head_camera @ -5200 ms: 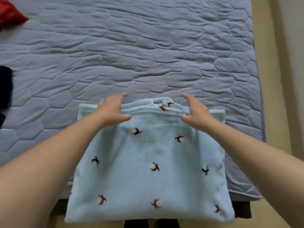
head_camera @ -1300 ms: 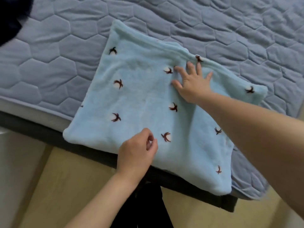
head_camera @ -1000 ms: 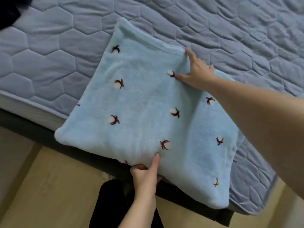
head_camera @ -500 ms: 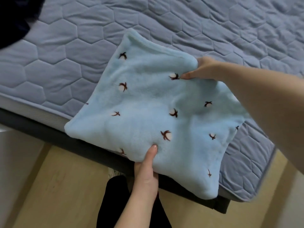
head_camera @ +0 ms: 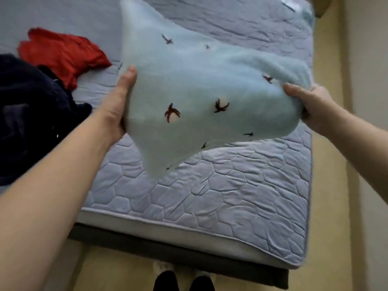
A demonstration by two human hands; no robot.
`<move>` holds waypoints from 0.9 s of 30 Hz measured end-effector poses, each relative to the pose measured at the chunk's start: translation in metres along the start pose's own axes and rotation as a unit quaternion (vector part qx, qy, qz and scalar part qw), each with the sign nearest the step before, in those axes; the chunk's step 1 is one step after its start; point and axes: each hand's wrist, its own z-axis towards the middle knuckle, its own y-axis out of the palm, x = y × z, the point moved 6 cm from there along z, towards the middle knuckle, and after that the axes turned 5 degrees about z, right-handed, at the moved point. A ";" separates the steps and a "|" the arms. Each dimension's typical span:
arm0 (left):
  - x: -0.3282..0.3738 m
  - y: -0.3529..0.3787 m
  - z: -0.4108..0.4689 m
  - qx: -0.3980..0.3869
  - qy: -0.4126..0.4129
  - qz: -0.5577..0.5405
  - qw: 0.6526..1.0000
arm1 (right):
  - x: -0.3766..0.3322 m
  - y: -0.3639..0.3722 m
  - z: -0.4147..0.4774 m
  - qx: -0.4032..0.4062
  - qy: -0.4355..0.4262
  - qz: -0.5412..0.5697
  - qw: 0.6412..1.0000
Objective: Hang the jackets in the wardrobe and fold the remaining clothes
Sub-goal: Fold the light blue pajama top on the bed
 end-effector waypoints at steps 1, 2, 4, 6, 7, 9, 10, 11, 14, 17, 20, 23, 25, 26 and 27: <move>0.006 -0.001 0.004 0.001 -0.005 0.027 1.000 | 0.009 -0.004 -0.009 0.005 0.003 0.017 1.000; 0.002 -0.006 0.010 0.011 -0.009 0.054 0.998 | 0.023 -0.005 -0.019 0.006 0.015 0.032 0.999; -0.027 -0.021 0.024 0.061 -0.026 0.128 0.990 | 0.072 -0.005 -0.036 0.011 0.049 0.055 0.997; -0.080 -0.037 0.031 0.122 -0.061 0.199 0.971 | 0.140 -0.003 -0.057 0.033 0.097 0.071 0.992; -0.112 -0.042 0.029 0.135 -0.084 0.230 0.960 | 0.178 -0.001 -0.070 0.048 0.123 0.066 0.989; -0.184 -0.053 0.013 0.139 -0.156 0.280 0.937 | 0.255 0.004 -0.106 0.062 0.185 0.023 0.981; -0.220 -0.061 0.002 0.138 -0.192 0.297 0.925 | 0.290 0.005 -0.125 0.053 0.221 0.003 0.974; -0.252 -0.069 -0.006 0.123 -0.222 0.309 0.917 | 0.319 0.008 -0.145 0.035 0.260 -0.012 0.965; -0.308 -0.089 -0.022 0.073 -0.296 0.294 0.906 | 0.376 0.009 -0.180 -0.062 0.360 -0.038 0.930; -0.313 -0.088 -0.020 -0.028 -0.317 0.269 0.909 | 0.376 0.014 -0.172 -0.128 0.414 0.017 0.901; -0.288 -0.061 -0.004 -0.118 -0.244 0.230 0.935 | 0.360 0.015 -0.127 -0.081 0.392 0.036 0.916; -0.273 -0.047 0.014 -0.044 -0.138 0.293 0.945 | 0.348 0.026 -0.099 -0.027 0.366 0.004 0.930; -0.271 -0.055 0.005 0.029 -0.109 0.292 0.950 | 0.337 0.029 -0.102 -0.002 0.320 -0.031 0.947; -0.271 -0.060 -0.007 0.038 -0.103 0.280 0.954 | 0.328 0.029 -0.112 0.008 0.292 -0.033 0.956; -0.273 -0.067 -0.022 0.028 -0.101 0.275 0.956 | 0.321 0.028 -0.126 0.015 0.275 -0.033 0.961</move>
